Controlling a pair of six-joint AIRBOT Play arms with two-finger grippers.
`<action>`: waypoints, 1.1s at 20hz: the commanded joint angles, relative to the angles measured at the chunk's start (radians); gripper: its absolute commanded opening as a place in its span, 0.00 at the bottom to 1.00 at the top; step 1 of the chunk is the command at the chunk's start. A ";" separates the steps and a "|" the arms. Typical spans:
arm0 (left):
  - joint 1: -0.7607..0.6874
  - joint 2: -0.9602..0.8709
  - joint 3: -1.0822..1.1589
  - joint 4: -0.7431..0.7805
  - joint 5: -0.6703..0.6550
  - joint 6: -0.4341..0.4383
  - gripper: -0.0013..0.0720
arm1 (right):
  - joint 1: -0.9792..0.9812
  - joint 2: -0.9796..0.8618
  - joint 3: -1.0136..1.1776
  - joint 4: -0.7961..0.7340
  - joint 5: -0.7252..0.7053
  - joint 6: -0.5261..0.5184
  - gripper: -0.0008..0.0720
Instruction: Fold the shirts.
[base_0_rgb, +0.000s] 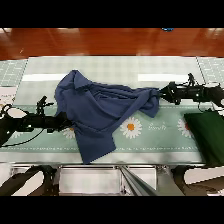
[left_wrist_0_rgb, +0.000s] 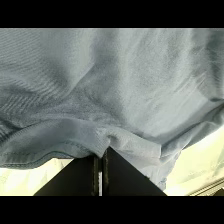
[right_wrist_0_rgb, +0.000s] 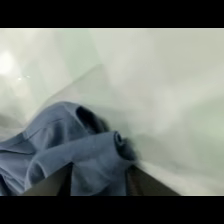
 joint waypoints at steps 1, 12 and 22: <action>-0.001 0.001 0.001 0.000 0.000 0.000 0.04 | 0.004 -0.013 0.014 0.011 -0.015 0.004 0.29; 0.002 0.011 0.381 -0.030 -0.002 0.000 0.04 | 0.003 0.151 0.300 -0.257 0.145 0.058 0.04; 0.132 0.093 1.306 -0.048 -0.058 -0.003 0.04 | 0.003 0.595 0.805 -0.346 0.195 0.134 0.04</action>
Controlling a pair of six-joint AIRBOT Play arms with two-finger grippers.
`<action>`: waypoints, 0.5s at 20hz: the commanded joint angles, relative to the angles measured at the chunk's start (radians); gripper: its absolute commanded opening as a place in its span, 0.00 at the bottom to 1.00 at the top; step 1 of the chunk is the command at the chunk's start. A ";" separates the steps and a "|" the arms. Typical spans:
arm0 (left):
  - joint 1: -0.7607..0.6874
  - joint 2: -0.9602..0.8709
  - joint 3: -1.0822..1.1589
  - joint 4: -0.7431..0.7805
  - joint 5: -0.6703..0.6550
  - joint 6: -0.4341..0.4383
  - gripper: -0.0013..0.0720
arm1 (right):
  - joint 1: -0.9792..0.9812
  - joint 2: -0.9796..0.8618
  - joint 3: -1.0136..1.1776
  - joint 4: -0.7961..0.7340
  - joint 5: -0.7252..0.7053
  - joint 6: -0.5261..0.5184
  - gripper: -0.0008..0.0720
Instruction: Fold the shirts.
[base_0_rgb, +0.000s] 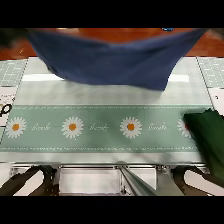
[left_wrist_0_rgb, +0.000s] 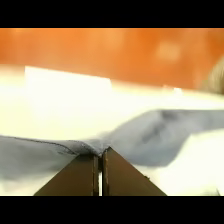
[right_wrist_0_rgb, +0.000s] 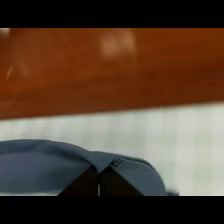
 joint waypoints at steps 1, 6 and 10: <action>0.099 0.070 0.282 0.000 -0.010 -0.002 0.04 | 0.000 0.187 0.129 -0.066 0.001 0.029 0.04; 0.300 0.249 0.364 0.045 -0.017 0.000 0.04 | 0.001 0.447 0.148 -0.216 -0.010 0.076 0.04; 0.225 0.395 0.364 0.203 -0.041 -0.014 0.04 | 0.001 0.602 0.148 -0.359 0.044 0.123 0.04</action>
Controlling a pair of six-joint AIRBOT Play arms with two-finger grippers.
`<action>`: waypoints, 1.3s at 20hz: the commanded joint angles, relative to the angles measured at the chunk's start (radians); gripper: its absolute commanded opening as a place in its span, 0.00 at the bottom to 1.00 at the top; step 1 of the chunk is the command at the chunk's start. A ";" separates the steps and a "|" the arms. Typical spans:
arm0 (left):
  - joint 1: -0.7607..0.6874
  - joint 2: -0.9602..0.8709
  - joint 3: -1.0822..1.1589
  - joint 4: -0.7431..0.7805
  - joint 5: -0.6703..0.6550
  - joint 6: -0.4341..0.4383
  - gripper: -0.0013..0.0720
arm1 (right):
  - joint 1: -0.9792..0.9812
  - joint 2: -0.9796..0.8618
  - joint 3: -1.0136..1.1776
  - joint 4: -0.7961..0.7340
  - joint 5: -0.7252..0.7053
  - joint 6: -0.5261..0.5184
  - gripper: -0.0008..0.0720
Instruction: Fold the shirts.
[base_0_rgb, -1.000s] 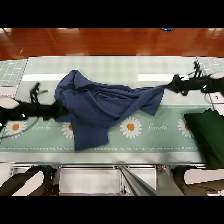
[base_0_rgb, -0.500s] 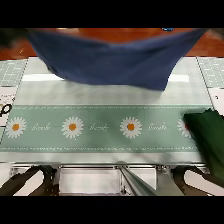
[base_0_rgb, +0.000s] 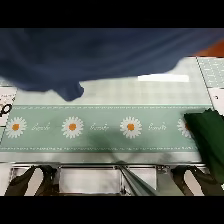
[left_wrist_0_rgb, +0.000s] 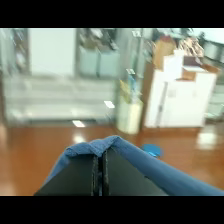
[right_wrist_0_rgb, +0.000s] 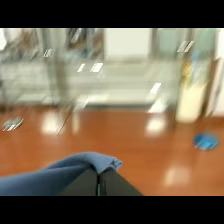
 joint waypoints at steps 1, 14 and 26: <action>-0.080 0.133 0.018 0.208 -0.028 -0.048 0.04 | 0.001 0.140 0.006 -0.145 0.059 0.048 0.04; -0.362 0.156 -0.562 0.558 -0.250 -0.275 0.04 | 0.002 0.150 -0.419 0.040 0.219 0.029 0.04; -0.361 -0.842 -0.422 0.346 0.205 -0.242 0.04 | 0.084 -0.775 -0.492 0.314 -0.202 -0.166 0.04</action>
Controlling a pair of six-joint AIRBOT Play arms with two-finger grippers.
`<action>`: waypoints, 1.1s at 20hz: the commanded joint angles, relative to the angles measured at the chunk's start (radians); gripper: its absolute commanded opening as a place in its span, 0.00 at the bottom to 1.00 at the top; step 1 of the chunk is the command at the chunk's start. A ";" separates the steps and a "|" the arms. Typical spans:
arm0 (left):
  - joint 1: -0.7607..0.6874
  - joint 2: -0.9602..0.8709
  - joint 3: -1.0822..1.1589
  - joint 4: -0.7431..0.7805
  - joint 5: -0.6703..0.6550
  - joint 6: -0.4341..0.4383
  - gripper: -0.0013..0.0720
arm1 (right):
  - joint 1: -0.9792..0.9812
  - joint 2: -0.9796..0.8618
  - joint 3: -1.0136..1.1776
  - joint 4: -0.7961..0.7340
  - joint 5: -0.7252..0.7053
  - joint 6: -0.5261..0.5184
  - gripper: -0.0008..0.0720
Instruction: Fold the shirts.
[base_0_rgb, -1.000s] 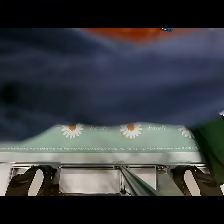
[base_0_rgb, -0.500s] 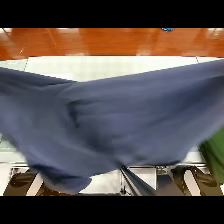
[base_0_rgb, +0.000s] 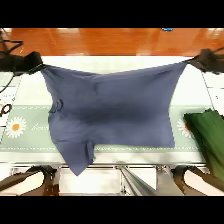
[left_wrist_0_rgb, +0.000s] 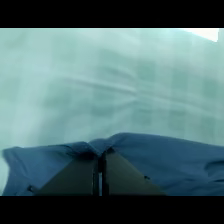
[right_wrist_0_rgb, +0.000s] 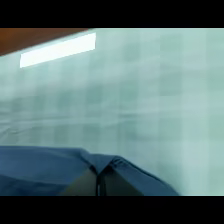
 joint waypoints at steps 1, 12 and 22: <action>0.001 -0.294 0.192 -0.040 0.062 -0.021 0.04 | 0.047 -0.331 0.169 0.045 -0.078 0.001 0.04; 0.037 -0.518 0.412 -0.060 -0.102 -0.024 0.04 | 0.064 -0.621 0.412 0.059 -0.001 0.072 0.04; 0.085 -0.383 0.204 -0.067 -0.465 0.167 0.04 | 0.034 -0.603 0.412 -0.029 0.282 0.071 0.04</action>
